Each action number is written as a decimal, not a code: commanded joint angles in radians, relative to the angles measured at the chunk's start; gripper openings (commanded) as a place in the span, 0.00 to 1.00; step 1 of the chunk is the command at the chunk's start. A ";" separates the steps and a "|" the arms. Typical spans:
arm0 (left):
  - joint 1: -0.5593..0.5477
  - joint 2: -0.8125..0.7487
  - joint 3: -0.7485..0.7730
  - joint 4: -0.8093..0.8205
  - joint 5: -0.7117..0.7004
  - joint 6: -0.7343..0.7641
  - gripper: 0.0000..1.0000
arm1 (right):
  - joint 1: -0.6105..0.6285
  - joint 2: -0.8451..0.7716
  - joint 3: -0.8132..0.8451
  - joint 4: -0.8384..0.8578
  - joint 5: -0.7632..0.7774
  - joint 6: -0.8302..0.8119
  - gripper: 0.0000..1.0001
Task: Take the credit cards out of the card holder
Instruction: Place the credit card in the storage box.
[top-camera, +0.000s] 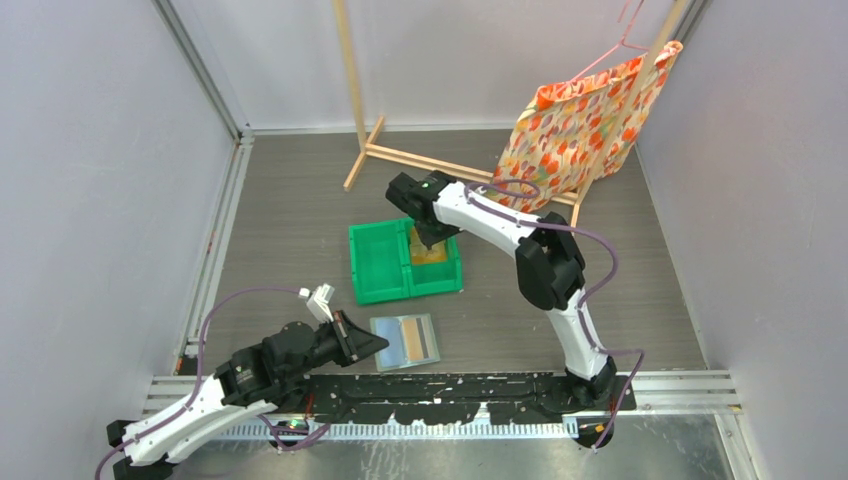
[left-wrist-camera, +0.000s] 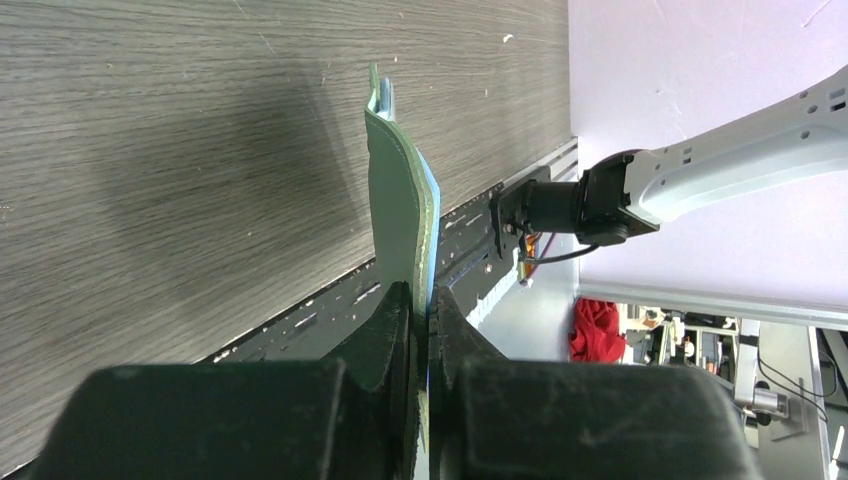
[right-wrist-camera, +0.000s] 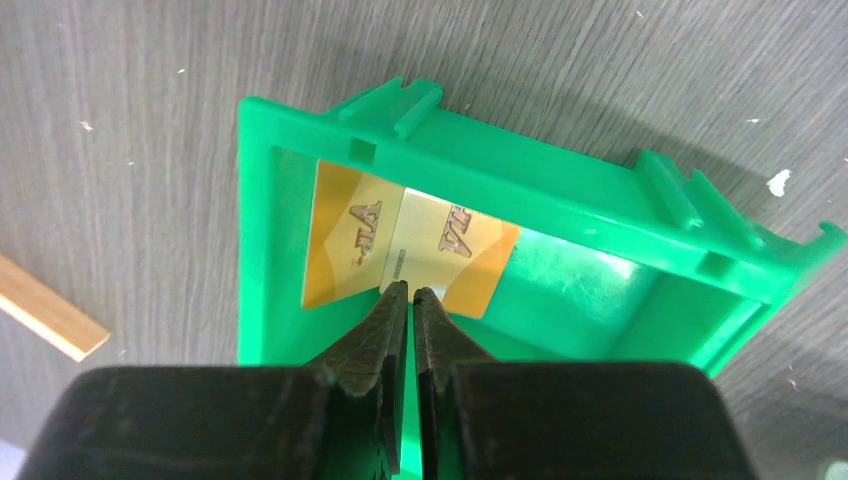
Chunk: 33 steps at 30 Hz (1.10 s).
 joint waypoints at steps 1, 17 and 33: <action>0.003 -0.010 0.043 0.028 -0.017 -0.001 0.01 | 0.012 -0.124 -0.015 -0.011 0.048 -0.014 0.12; 0.003 -0.008 0.056 0.016 -0.040 0.013 0.01 | 0.161 -0.372 -0.200 0.117 0.426 -0.322 0.36; 0.003 0.047 0.054 0.091 0.020 0.048 0.01 | 0.179 -0.914 -1.058 0.816 -0.233 -1.211 0.33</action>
